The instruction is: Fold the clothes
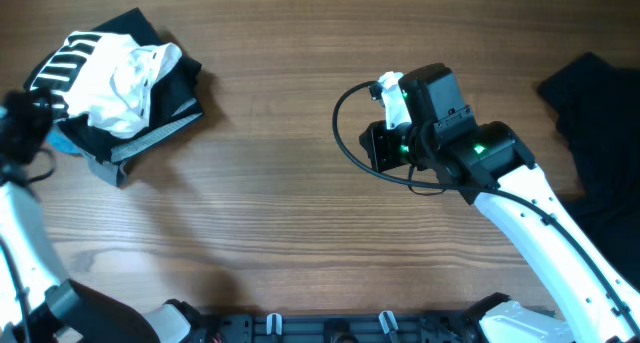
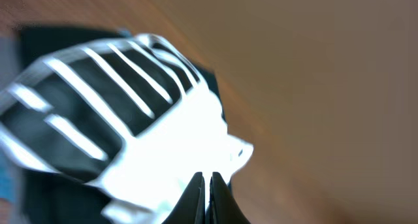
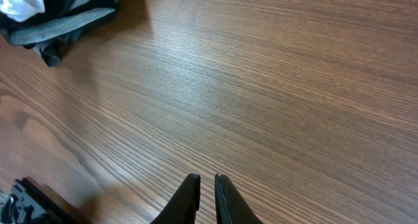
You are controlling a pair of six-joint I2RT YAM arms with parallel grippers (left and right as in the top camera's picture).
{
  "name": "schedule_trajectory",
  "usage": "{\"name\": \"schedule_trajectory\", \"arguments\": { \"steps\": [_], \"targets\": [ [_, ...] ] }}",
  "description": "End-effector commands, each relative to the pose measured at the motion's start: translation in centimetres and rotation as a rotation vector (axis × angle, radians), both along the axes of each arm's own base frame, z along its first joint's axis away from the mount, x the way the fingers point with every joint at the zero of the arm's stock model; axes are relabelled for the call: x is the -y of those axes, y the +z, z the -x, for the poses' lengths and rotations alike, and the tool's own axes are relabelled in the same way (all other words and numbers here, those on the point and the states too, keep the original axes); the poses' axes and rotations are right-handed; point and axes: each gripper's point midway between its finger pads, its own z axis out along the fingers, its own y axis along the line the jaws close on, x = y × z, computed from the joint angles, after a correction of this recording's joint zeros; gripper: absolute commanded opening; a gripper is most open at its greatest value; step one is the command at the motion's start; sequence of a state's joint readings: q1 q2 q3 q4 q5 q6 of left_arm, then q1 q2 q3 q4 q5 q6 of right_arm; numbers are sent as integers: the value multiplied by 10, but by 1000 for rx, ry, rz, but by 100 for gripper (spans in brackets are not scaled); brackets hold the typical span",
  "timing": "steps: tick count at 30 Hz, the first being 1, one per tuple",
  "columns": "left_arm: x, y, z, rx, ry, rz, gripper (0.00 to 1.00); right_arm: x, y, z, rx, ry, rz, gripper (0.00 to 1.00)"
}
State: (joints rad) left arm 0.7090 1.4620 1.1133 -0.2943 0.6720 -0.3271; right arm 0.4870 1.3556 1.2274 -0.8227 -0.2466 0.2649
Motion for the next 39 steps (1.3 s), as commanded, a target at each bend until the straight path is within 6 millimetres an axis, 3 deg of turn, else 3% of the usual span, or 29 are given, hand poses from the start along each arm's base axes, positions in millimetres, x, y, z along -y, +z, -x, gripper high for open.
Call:
{"name": "schedule_trajectory", "arguments": {
  "steps": [1,5,8,11,14,18,19,22,25,27,29,31,33,35,39],
  "targets": [
    [7,-62,-20,-202,5,-151,4,-1,0,-1,-15,-18,-20,13],
    [25,-130,-23,-391,3,-55,4,-1,0,-1,-17,-18,-20,13],
    [44,-183,-12,-550,7,58,20,-1,0,-1,-15,-17,-19,13],
    [55,-184,-12,-555,-67,30,29,-1,0,-1,-14,-16,-18,13],
    [63,-144,-17,-472,-116,14,40,3,-1,-4,0,-34,4,12],
    [74,-57,-18,-307,-184,-74,46,12,7,-7,52,-54,36,12],
    [80,-26,-13,-253,-212,-121,47,16,15,-7,83,-58,42,12],
    [96,41,7,-151,-265,-245,50,27,41,-8,170,-102,49,12],
    [122,103,45,-47,-326,-393,55,43,81,-5,294,-158,33,15],
    [135,124,67,2,-334,-443,64,50,108,2,365,-177,6,22],
    [147,140,96,35,-325,-473,77,61,135,11,452,-207,-17,40],
    [157,146,121,39,-317,-482,100,74,159,24,550,-201,-10,52],
    [166,148,141,41,-316,-483,100,80,172,37,605,-188,-17,63],
    [175,147,162,37,-318,-480,100,88,188,53,655,-197,-50,100],
    [184,147,182,42,-317,-483,100,98,206,73,709,-213,-106,100]
  ]
}}
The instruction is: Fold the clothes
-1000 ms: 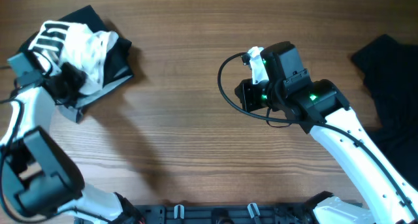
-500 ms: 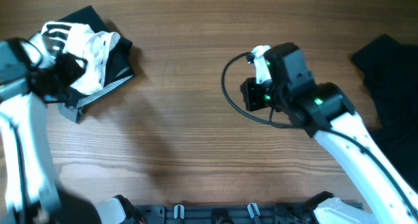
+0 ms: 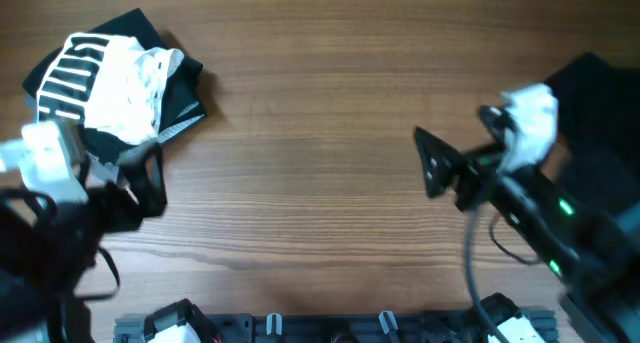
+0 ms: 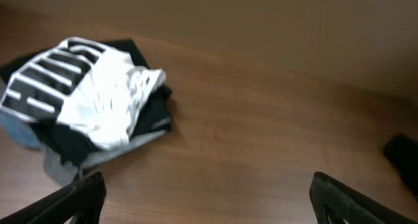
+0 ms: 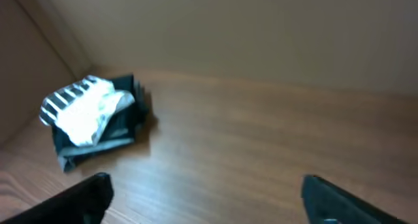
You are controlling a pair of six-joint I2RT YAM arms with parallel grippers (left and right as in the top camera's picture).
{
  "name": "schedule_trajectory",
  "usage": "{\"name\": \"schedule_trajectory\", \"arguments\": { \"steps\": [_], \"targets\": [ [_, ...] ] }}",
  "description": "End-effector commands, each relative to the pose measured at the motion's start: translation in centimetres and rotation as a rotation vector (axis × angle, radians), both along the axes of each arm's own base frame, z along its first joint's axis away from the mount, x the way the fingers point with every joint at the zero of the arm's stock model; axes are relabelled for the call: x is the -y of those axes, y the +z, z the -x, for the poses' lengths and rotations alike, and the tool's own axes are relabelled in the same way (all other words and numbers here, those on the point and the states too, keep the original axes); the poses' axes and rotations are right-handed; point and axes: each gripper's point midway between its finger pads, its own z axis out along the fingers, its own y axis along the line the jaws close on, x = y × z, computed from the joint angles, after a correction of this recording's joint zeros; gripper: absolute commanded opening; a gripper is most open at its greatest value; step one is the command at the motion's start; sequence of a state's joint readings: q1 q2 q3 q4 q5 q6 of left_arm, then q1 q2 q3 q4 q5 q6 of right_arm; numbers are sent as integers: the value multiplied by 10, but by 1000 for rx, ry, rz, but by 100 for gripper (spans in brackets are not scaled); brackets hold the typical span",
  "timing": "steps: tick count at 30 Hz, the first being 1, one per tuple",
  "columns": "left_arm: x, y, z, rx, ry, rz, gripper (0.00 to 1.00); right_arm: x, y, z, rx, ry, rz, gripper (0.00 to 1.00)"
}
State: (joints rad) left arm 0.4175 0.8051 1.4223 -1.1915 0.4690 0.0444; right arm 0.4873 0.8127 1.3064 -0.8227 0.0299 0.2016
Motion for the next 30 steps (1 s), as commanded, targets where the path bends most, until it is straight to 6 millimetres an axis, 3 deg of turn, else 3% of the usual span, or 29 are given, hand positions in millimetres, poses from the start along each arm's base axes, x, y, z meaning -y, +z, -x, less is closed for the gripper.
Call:
{"name": "schedule_trajectory", "arguments": {
  "steps": [1,12,17,23,30],
  "targets": [
    [7,1,13,18,-19,-24,100,11,16,15,57,-10,-20,100],
    [9,-1,17,14,-19,-22,100,-12,3,33,-72,110,-131,100],
    [9,-1,17,14,-19,-22,100,-1,-11,30,-108,47,-85,99],
    [9,-1,17,14,-19,-22,100,33,7,8,9,-168,-45,99],
    [9,-1,17,14,-19,-22,100,41,18,-2,217,-158,149,100]
  ]
}}
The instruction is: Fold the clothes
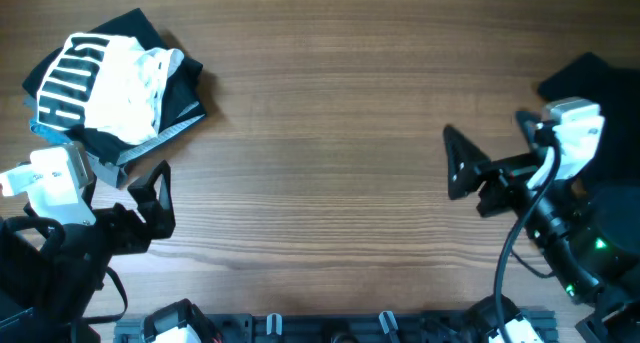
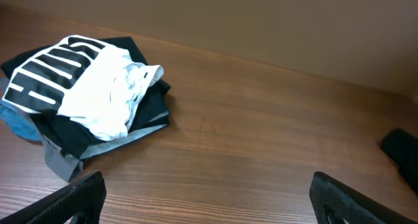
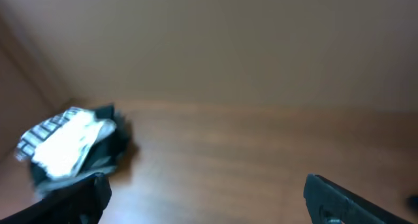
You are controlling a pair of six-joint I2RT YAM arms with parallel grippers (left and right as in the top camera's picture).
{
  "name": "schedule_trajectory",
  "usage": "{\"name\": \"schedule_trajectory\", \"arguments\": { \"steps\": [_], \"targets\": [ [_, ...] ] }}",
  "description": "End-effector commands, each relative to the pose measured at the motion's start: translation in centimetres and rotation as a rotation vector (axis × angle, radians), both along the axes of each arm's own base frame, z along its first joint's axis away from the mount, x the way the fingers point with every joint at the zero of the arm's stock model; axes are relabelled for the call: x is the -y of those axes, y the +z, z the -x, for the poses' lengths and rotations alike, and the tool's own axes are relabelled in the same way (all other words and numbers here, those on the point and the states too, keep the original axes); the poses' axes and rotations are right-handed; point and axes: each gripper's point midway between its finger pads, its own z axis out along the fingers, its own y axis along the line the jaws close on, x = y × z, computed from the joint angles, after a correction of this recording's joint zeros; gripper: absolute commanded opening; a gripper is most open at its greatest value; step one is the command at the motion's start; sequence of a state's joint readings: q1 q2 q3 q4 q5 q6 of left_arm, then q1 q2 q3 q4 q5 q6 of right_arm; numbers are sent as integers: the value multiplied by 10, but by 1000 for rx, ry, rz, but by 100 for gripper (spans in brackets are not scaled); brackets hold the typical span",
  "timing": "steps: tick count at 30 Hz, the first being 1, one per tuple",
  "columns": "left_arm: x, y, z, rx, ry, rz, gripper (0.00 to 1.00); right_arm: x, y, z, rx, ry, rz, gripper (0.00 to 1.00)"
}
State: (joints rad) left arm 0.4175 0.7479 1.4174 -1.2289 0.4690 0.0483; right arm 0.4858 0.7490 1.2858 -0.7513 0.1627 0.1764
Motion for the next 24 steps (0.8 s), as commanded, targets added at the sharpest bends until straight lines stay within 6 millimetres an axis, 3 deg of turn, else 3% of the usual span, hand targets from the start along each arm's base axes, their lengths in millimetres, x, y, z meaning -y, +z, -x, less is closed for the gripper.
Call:
{"name": "schedule_trajectory", "arguments": {
  "steps": [1,3,7,11,17,24],
  "targets": [
    [1,-1,0,0,-17,-13,100,17,-12,-6,100,-59,158,100],
    [1,-1,0,0,-17,-13,100,22,-27,-9,112,-80,148,100],
    [1,-1,0,0,-17,-13,100,16,-92,-9,115,-9,112,100],
    [1,-1,0,0,-17,-13,100,8,-158,3,102,71,94,100],
    [1,-1,0,0,-17,-13,100,6,-195,12,153,97,77,100],
    [1,-1,0,0,-17,-13,100,3,-226,3,228,93,59,100]
  ]
}}
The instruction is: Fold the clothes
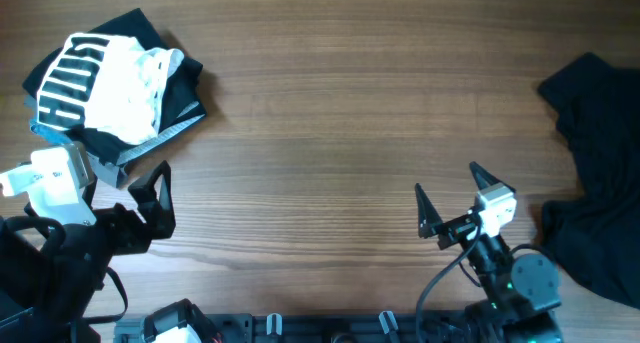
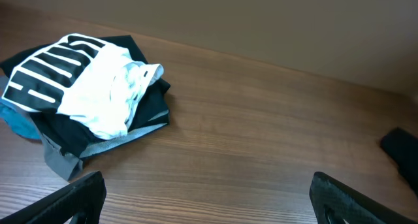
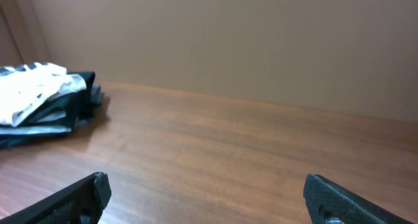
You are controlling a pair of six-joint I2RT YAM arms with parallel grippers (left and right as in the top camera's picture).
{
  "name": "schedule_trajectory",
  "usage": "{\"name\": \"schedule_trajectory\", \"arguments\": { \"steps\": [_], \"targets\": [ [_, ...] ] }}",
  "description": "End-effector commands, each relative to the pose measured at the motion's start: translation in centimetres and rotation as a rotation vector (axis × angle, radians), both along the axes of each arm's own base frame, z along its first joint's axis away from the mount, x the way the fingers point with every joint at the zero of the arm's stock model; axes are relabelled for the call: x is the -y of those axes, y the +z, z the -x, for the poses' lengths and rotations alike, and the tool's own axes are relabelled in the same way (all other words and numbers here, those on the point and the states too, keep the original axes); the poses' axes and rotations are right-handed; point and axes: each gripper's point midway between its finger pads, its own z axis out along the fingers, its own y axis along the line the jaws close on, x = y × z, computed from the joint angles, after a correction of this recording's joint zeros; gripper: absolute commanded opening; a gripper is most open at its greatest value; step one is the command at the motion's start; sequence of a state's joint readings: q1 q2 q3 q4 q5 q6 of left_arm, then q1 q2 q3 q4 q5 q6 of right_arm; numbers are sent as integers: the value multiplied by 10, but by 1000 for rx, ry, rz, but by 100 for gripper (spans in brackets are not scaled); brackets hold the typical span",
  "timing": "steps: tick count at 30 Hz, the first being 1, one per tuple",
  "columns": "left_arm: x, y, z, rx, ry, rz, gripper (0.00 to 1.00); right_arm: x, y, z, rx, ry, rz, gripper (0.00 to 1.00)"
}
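A pile of folded clothes [image 1: 110, 78] lies at the table's far left, topped by a white garment with a black striped print [image 2: 78, 80]. The same pile shows low at the left of the right wrist view [image 3: 39, 110]. A loose black garment [image 1: 600, 173] is spread at the right edge. My left gripper [image 2: 209, 201] is open wide at the front left, below the pile, with nothing in it. My right gripper [image 1: 452, 195] is open wide near the front edge, just left of the black garment, also with nothing in it.
The wooden table [image 1: 320, 113] runs bare between the pile and the black garment. A plain brown wall [image 3: 228, 34] stands behind the table. The arms' bases and a rail [image 1: 330, 328] line the front edge.
My right arm has drawn back from the right middle of the table to the front edge, and its camera now looks low across the wood. The left arm and the clothes have not moved.
My left gripper was shut close over the pile at the far left and my right gripper was shut above the table's middle. Then both were open wide and lower, nearer the front. The left stayed at the front left; the right now sits at the front edge.
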State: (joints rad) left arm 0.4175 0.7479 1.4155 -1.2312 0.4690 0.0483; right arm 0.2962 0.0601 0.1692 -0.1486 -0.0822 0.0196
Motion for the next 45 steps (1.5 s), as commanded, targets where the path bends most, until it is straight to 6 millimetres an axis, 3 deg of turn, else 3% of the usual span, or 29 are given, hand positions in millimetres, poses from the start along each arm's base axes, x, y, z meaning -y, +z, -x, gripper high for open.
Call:
{"name": "schedule_trajectory", "arguments": {
  "steps": [1,12,36,40,45],
  "targets": [
    [1,0,0,4,-17,-15,100,-4,-17,-4,37,19,5,100],
    [1,0,0,4,-17,-15,100,-5,-35,-7,29,18,8,100],
    [1,0,0,4,-17,-15,100,-5,-35,-8,26,19,9,100],
    [5,1,2,11,-44,-62,100,-5,-35,-8,26,19,9,100],
    [19,8,-12,146,-134,-92,100,-5,-35,-8,26,18,9,100]
  ]
}}
